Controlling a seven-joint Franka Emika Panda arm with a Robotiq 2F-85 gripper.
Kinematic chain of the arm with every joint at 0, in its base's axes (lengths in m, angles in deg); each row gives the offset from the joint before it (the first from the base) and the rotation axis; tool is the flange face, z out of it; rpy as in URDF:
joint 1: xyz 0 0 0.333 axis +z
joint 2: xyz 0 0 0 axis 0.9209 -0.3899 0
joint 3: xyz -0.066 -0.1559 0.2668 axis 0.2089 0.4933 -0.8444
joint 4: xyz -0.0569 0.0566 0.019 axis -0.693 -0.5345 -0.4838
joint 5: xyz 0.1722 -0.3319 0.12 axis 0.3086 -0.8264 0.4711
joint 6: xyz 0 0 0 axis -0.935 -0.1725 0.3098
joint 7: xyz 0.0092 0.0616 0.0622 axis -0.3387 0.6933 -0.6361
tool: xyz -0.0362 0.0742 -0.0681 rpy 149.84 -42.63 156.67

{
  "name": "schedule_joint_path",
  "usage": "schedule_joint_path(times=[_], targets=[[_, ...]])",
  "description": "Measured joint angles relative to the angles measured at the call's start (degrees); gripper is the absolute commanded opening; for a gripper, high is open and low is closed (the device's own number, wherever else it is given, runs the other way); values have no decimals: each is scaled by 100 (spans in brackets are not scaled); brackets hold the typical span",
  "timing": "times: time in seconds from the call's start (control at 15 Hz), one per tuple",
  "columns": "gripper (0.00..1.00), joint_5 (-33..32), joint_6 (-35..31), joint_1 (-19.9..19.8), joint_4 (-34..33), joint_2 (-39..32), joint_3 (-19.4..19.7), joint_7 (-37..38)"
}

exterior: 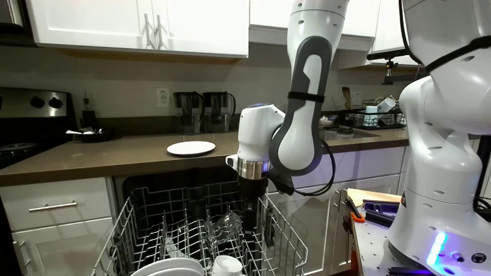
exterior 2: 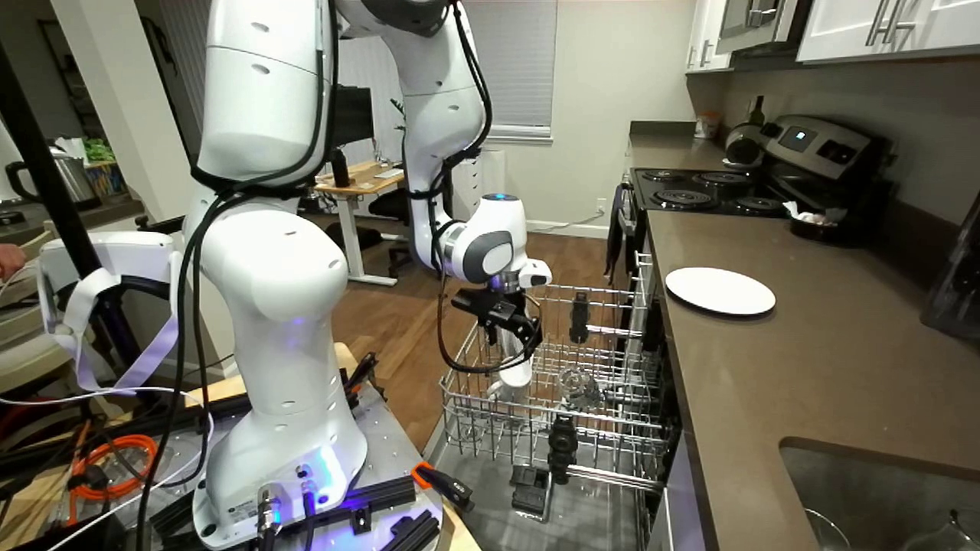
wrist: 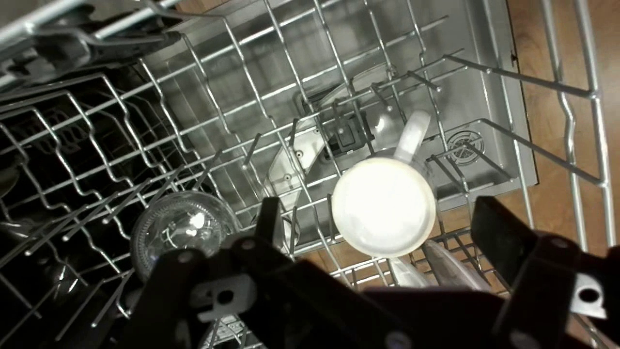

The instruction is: Move the two plates from the right to the left side of the dishwasher rack then move the mug to the right side

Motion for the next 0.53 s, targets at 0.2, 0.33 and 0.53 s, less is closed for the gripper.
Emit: schedule_joint_path(times=[0.2, 0.33, 0.53], targets=[[100, -135, 412, -141, 3, 396, -53, -35], [100, -138, 631, -287, 3, 602, -161, -113], [100, -138, 847, -475, 3, 820, -312, -255]])
